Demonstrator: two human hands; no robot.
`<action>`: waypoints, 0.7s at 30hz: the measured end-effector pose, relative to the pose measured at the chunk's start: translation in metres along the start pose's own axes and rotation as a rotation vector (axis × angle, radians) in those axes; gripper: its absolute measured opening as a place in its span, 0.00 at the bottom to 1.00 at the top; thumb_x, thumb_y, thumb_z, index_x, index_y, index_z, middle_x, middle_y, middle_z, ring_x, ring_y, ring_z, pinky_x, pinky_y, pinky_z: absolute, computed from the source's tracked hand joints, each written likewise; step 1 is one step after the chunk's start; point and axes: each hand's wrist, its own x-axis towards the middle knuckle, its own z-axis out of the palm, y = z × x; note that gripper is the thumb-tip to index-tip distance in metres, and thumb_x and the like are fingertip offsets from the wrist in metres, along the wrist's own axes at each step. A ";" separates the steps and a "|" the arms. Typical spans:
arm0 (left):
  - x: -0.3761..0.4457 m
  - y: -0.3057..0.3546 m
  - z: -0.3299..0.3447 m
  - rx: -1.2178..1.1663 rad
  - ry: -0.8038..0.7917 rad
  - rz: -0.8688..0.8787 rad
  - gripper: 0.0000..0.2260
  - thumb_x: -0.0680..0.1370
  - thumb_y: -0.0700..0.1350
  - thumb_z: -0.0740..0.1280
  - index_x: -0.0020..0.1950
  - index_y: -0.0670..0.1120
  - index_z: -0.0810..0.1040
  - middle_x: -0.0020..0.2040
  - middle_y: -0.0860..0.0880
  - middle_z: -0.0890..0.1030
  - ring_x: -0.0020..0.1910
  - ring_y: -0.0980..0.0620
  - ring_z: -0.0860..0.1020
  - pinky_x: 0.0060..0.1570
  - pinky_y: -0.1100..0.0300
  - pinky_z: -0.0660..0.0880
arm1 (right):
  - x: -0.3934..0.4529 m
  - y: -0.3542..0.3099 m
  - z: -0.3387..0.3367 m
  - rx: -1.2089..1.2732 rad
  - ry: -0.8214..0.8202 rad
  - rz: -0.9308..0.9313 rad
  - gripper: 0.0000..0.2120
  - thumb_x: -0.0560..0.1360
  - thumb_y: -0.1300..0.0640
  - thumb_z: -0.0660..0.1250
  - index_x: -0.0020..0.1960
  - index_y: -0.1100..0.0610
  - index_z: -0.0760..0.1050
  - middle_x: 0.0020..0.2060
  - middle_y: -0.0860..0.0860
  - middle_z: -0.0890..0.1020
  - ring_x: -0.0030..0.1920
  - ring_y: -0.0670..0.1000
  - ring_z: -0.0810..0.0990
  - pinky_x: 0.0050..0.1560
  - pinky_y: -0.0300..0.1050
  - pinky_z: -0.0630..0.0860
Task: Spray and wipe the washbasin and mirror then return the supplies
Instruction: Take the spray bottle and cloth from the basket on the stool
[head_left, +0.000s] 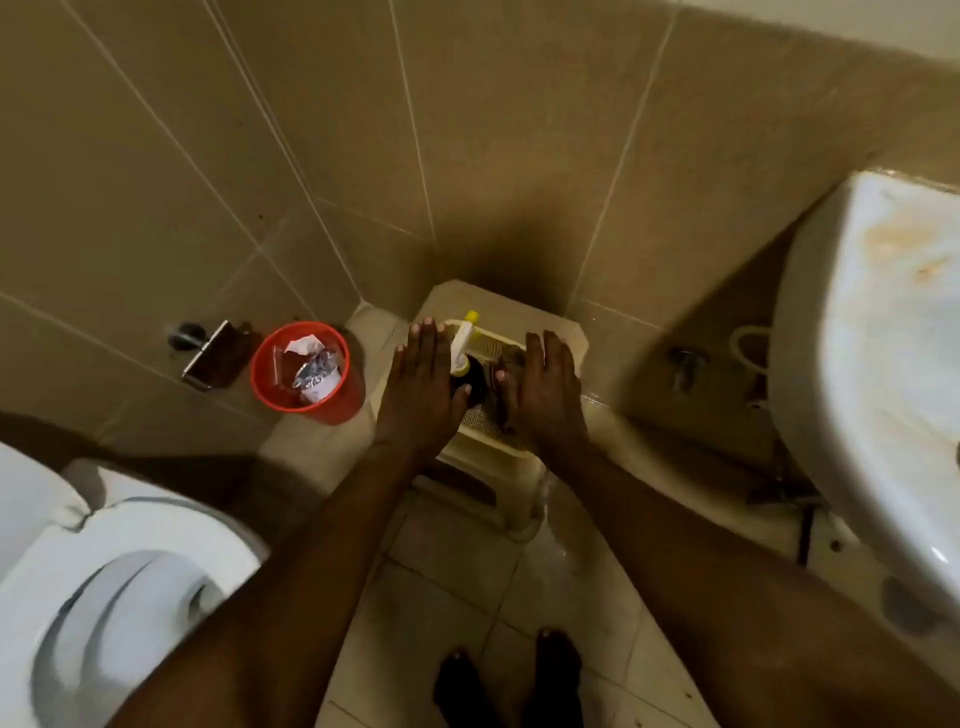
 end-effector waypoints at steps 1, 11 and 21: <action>0.001 -0.006 0.006 -0.031 0.003 -0.046 0.34 0.79 0.49 0.61 0.76 0.36 0.48 0.77 0.36 0.51 0.77 0.40 0.48 0.72 0.54 0.41 | 0.004 0.000 0.011 -0.014 -0.015 -0.014 0.26 0.80 0.50 0.58 0.73 0.62 0.59 0.73 0.62 0.60 0.73 0.62 0.58 0.71 0.56 0.60; 0.013 -0.043 0.045 -0.433 -0.159 -0.118 0.30 0.80 0.41 0.61 0.78 0.49 0.48 0.67 0.36 0.74 0.61 0.40 0.76 0.53 0.58 0.70 | 0.026 0.003 0.080 -0.055 -0.092 0.265 0.35 0.75 0.55 0.67 0.75 0.54 0.52 0.72 0.59 0.61 0.71 0.65 0.60 0.68 0.60 0.63; 0.051 -0.055 0.053 -0.558 -0.167 -0.022 0.50 0.68 0.54 0.76 0.78 0.41 0.46 0.48 0.42 0.82 0.46 0.47 0.79 0.41 0.63 0.71 | 0.031 0.015 0.099 -0.072 -0.034 0.205 0.32 0.70 0.50 0.72 0.69 0.50 0.62 0.65 0.58 0.66 0.63 0.63 0.66 0.53 0.58 0.73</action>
